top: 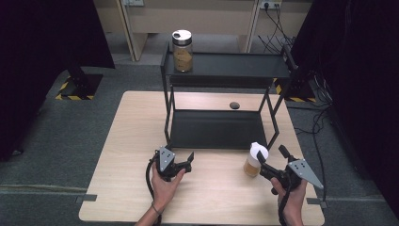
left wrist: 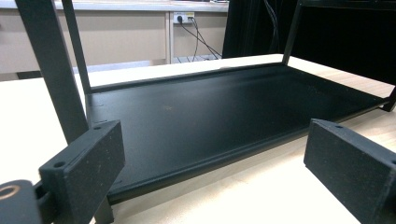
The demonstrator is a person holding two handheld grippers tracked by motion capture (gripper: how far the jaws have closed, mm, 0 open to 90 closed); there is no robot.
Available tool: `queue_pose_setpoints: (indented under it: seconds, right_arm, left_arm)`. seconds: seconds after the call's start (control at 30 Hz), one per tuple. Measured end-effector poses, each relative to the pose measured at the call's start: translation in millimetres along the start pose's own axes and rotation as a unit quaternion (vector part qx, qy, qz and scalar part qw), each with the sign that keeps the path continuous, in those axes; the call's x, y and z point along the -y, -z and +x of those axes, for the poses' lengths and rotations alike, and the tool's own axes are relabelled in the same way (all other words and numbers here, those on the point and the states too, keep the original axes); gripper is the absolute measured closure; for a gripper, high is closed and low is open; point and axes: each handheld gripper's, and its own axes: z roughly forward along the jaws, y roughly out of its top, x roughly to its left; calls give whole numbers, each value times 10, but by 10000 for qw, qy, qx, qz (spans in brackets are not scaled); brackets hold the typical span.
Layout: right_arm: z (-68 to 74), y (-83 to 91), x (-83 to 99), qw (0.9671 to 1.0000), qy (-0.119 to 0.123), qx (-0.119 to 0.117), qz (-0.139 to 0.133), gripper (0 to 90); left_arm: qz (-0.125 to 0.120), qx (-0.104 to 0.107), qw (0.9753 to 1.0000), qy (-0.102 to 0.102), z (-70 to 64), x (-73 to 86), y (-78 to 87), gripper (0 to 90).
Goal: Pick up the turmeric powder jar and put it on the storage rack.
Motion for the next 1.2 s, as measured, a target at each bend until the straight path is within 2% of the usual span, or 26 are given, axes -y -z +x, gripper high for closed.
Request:
queue_pose_setpoints:
  seconds: [0.4,0.6,0.77,0.9,1.03,1.2]
  right_arm:
    - [139,-133,136,9987,387,70,327,113]
    - [198,-211,200,9977,499,107,451,119]
    - [189,-242,236,9977,474,117,465,133]
    - [180,-252,273,9977,489,131,445,169]
    - [183,-264,311,9981,419,198,415,249]
    - [183,-273,328,9981,454,168,380,305]
  left_arm:
    - [10,31,10000,-15,7,-4,-3,45]
    - [13,32,10000,-50,3,-5,-3,45]
    - [10,33,10000,-42,5,-4,-1,45]
    - [14,37,10000,-45,6,-5,-3,45]
    - [13,39,10000,-45,6,-5,-3,45]
    - [15,42,10000,-38,8,-6,-3,45]
